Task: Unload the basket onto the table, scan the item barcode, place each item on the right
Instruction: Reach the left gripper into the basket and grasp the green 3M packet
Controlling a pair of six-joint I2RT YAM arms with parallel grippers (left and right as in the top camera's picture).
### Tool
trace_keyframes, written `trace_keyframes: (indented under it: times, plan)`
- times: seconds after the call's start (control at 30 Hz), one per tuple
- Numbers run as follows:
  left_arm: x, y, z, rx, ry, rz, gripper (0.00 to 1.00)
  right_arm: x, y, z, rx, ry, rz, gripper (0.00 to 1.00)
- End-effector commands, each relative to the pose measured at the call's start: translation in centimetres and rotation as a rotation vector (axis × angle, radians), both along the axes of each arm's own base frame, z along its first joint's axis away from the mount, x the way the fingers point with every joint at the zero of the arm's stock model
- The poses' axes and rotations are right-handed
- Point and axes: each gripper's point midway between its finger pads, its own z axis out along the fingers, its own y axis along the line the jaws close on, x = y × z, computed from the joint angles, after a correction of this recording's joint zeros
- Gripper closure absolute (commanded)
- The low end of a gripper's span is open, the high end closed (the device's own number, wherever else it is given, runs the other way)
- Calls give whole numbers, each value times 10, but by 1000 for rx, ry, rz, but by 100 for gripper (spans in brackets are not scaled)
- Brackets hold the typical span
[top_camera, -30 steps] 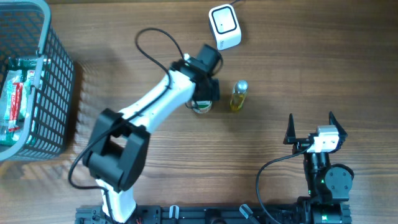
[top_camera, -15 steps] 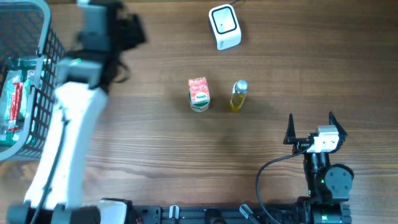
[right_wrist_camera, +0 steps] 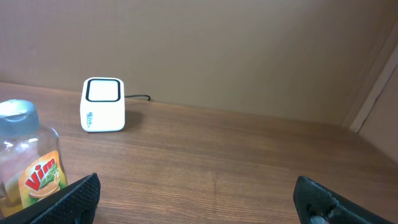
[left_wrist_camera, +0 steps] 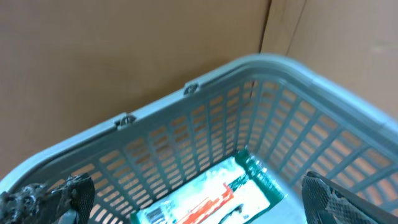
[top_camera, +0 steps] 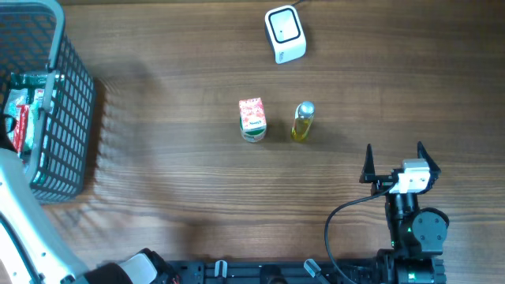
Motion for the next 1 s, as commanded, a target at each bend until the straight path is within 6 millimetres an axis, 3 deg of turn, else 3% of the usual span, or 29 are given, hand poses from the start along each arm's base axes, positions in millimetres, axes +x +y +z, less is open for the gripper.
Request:
trace_keyframes:
  times: [0.0,0.3,0.43,0.53,0.7,0.97]
  plan:
    - [11,12,-24,-45,56,-55,0,0,-3,1,-10,-6,-19,0]
    - [34,37,-91,5,383,-194,0,0,-3,1,-10,-6,-19,0]
    - [42,45,-124,-55,411,-302,0,0,-3,1,-10,-6,-19,0]
    - [35,61,-161,-143,437,-373,0,0,-3,1,-9,-6,-18,0]
    - [35,55,-222,-204,532,-666,0,0,-3,1,-10,-6,-19,0]
    - [37,41,-285,-265,632,-854,0,0,-3,1,-10,-6,-18,0]
